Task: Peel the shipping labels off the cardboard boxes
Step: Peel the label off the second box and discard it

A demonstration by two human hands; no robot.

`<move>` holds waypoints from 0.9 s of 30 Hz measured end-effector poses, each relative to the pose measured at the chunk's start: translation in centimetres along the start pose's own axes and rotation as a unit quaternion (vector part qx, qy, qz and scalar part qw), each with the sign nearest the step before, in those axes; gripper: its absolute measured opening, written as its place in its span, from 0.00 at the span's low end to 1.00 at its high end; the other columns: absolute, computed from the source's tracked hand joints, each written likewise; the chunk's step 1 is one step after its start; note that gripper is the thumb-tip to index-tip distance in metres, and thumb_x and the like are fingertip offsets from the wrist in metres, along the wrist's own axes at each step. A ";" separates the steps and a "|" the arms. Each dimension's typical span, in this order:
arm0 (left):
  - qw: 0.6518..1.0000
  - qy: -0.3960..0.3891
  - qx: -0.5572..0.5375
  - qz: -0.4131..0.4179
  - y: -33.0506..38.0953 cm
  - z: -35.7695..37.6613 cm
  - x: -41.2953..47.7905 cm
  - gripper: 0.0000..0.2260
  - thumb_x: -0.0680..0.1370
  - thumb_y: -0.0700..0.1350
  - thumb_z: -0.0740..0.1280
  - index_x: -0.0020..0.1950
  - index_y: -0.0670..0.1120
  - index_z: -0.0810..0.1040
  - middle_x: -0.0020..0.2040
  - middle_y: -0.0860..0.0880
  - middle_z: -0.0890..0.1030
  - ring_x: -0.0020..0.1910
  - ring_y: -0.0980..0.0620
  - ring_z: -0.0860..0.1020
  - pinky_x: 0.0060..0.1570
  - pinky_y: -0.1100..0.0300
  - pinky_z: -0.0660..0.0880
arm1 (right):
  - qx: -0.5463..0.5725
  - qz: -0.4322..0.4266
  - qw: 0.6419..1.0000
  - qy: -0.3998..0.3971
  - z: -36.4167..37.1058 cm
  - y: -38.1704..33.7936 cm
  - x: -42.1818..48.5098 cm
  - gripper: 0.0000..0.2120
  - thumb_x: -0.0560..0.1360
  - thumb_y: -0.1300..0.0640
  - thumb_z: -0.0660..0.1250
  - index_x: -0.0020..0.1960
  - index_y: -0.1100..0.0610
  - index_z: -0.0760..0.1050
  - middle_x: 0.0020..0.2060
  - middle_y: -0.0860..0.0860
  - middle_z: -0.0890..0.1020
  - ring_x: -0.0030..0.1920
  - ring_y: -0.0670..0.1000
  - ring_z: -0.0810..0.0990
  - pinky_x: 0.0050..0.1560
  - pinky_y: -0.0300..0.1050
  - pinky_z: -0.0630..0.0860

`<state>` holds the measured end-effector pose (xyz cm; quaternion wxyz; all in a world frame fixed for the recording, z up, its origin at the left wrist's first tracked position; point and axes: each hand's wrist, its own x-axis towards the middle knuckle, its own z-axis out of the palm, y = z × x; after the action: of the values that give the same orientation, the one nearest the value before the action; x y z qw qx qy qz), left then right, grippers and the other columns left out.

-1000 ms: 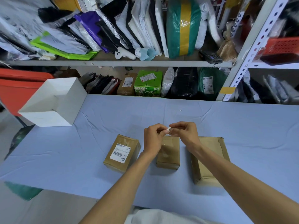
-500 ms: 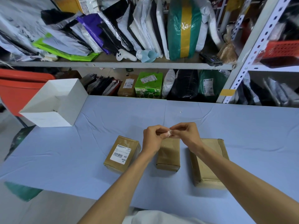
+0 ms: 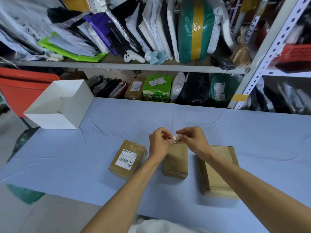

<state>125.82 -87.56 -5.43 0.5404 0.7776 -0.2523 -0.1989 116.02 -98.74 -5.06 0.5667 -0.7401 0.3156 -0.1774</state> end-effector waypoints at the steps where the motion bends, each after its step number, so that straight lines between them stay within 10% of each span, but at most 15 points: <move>1: 1.000 0.004 0.003 -0.007 -0.1 -0.2 0.0 0.13 0.67 0.35 0.77 0.37 0.49 0.74 0.36 0.50 0.82 0.34 0.56 0.81 0.37 0.66 0.78 | 0.004 -0.004 1.000 -0.022 -0.1 0.0 0.1 0.08 0.73 0.69 0.68 0.52 0.65 0.80 0.40 0.57 0.85 0.41 0.50 0.86 0.45 0.38 0.81; 16: 0.998 -0.009 -0.054 -0.044 -0.7 -0.2 -0.6 0.16 0.66 0.38 0.78 0.38 0.48 0.71 0.38 0.44 0.84 0.39 0.47 0.84 0.45 0.54 0.82 | -0.017 -0.017 1.000 0.011 0.5 -0.1 0.3 0.03 0.66 0.66 0.76 0.37 0.61 0.83 0.28 0.54 0.83 0.30 0.52 0.84 0.36 0.42 0.81; 27: 0.992 0.060 -0.068 -0.092 -1.6 -2.5 -1.4 0.06 0.67 0.36 0.75 0.41 0.44 0.83 0.37 0.47 0.84 0.40 0.53 0.82 0.46 0.59 0.80 | -0.034 -0.019 0.999 -0.034 4.1 -1.0 -0.1 0.06 0.70 0.67 0.71 0.46 0.60 0.84 0.39 0.52 0.85 0.42 0.48 0.84 0.43 0.34 0.77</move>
<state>126.47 -84.36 -6.07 0.5857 0.7694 -0.1330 -0.2176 118.74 -95.53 -5.30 0.5482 -0.7705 0.2879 -0.1517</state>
